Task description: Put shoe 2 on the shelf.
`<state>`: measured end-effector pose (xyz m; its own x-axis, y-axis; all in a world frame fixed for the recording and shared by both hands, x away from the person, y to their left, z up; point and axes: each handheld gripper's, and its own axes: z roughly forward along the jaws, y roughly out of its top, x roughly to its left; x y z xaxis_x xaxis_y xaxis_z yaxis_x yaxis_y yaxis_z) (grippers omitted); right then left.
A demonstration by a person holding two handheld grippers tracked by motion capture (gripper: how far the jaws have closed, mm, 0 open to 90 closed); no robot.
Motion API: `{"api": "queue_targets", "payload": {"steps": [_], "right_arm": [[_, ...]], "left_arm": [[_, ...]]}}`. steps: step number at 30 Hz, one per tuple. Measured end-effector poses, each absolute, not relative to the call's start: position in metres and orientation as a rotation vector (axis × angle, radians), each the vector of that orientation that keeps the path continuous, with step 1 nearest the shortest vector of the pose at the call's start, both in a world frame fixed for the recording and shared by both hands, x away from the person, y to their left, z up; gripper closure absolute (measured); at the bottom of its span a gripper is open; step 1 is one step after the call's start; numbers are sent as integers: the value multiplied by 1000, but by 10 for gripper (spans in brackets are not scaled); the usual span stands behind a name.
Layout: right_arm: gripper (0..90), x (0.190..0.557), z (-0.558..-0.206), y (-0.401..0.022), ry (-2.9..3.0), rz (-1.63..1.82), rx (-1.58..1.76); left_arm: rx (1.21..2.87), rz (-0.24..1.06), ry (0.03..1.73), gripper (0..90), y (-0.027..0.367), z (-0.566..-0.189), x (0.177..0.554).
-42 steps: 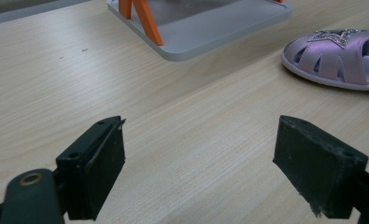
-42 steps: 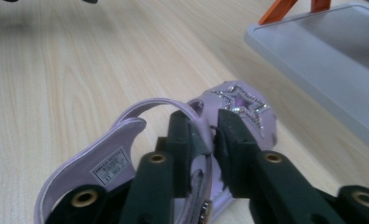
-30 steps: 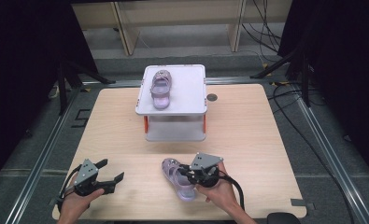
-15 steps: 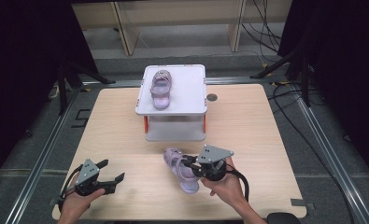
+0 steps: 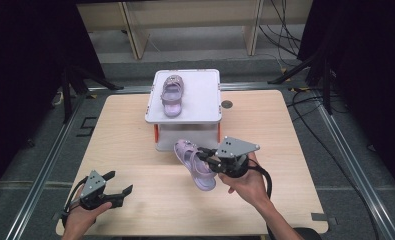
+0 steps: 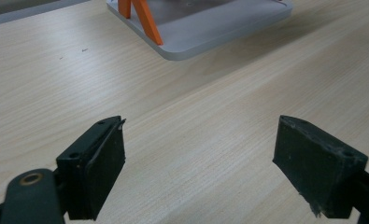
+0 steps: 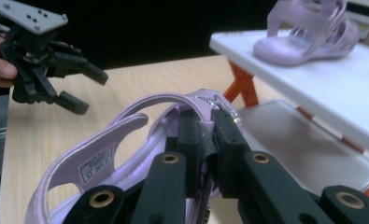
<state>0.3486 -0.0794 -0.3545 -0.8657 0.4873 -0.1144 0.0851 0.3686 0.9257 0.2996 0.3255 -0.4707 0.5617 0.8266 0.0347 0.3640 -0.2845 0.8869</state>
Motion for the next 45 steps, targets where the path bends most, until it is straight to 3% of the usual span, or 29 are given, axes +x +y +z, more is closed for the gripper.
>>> {"api": "queue_targets", "payload": {"steps": [8,22,45], "right_arm": [[834,360,-326,-83,2207,1519,497],[834,413,-279,-82,2114,1445,529],[833,517,-288,-49,2016,1246,792]], "left_arm": [[1870,623,963,159,325,-471,299],[1884,629,952,159,326,-469,299],[1862,602,938,159,324,-470,298]]}}
